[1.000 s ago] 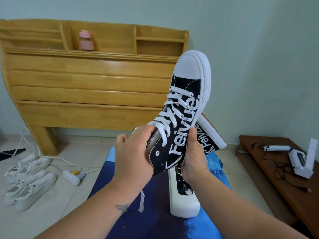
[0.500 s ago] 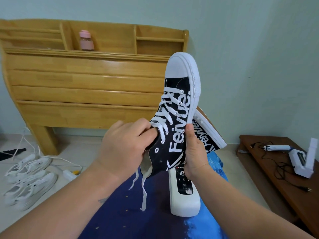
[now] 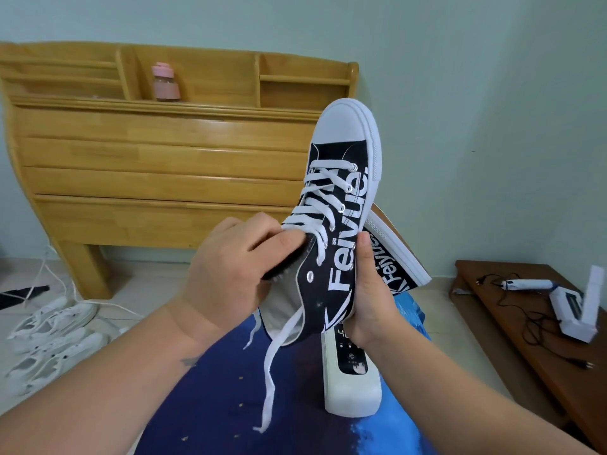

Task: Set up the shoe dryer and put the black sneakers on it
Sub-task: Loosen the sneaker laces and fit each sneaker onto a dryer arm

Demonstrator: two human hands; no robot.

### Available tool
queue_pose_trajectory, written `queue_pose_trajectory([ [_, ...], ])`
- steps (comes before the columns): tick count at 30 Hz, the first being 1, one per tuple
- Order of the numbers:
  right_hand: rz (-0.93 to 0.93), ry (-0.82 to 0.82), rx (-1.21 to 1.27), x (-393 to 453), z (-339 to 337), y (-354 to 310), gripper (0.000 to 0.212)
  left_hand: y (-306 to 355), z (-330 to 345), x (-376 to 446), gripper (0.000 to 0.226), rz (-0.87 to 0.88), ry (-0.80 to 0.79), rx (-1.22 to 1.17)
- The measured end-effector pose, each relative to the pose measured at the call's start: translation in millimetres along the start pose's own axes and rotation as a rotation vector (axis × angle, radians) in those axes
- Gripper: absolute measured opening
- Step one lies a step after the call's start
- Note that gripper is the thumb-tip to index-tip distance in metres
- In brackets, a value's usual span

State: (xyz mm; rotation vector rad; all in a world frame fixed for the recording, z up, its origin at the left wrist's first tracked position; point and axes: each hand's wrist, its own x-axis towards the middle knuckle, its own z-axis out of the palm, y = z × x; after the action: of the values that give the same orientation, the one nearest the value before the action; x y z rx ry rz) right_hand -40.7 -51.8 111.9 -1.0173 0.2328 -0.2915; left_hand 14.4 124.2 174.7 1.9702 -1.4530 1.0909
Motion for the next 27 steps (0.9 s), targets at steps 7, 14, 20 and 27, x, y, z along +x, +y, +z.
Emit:
queue_pose_trajectory([
  [7, 0.002, -0.004, -0.063, 3, -4, -7, 0.081, -3, -15, 13, 0.028, 0.105, -0.197, 0.158],
  [14, 0.037, 0.016, -0.051, 2, -5, -2, 0.089, 5, -22, 23, 0.046, -0.075, -0.139, -0.012],
  [20, 0.058, 0.015, -0.058, 1, -5, -1, 0.075, -5, -24, 23, 0.028, -0.082, 0.039, 0.004],
  [27, 0.071, 0.015, -0.045, 0, -5, -3, 0.067, -18, -25, 17, 0.023, 0.043, 0.074, 0.084],
])
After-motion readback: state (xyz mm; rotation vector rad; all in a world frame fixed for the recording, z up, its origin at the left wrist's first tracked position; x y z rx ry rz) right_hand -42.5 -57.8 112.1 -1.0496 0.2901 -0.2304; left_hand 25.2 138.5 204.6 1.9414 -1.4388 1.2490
